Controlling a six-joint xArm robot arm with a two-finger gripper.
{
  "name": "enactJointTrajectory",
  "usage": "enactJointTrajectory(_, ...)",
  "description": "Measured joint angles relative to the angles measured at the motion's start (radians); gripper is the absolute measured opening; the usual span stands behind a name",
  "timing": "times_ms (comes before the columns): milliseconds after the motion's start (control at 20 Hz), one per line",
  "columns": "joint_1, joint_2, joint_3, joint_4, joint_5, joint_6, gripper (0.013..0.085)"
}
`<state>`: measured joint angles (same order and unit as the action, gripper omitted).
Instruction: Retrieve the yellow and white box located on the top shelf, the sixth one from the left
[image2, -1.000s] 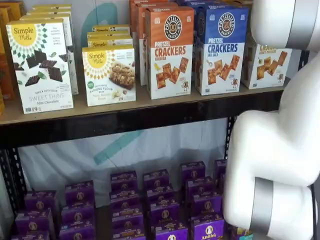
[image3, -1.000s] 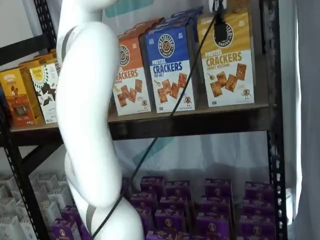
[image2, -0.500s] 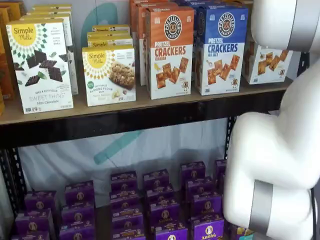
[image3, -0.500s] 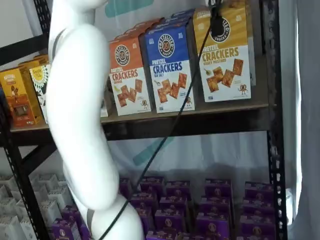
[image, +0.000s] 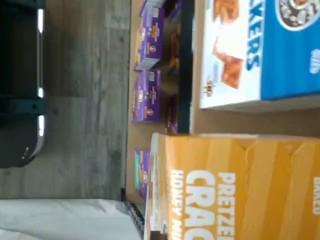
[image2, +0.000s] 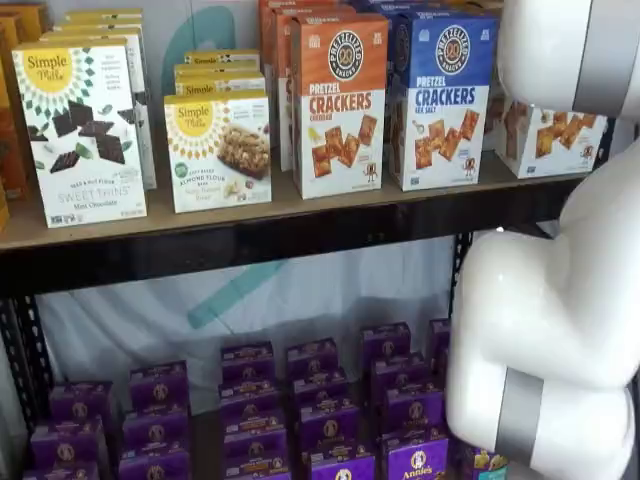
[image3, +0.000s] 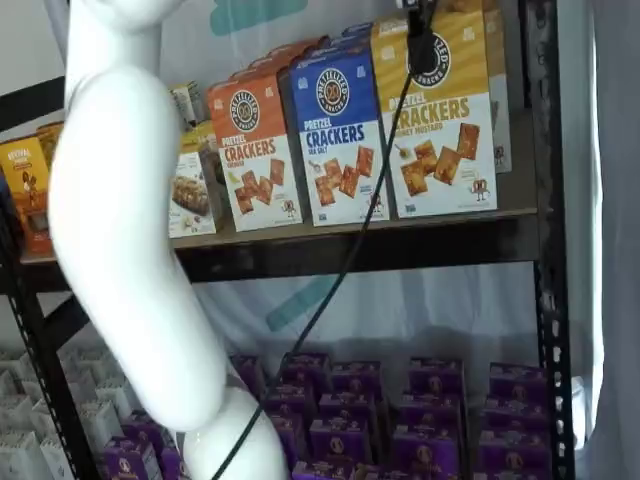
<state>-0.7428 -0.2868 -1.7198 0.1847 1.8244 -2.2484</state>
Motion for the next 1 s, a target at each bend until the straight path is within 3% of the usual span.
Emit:
enactJointTrajectory(400,-0.016,-0.133,0.123,-0.047,0.027,-0.033,0.061)
enactJointTrajectory(1000,0.084,-0.284,0.292,-0.092,0.052,0.053,0.061)
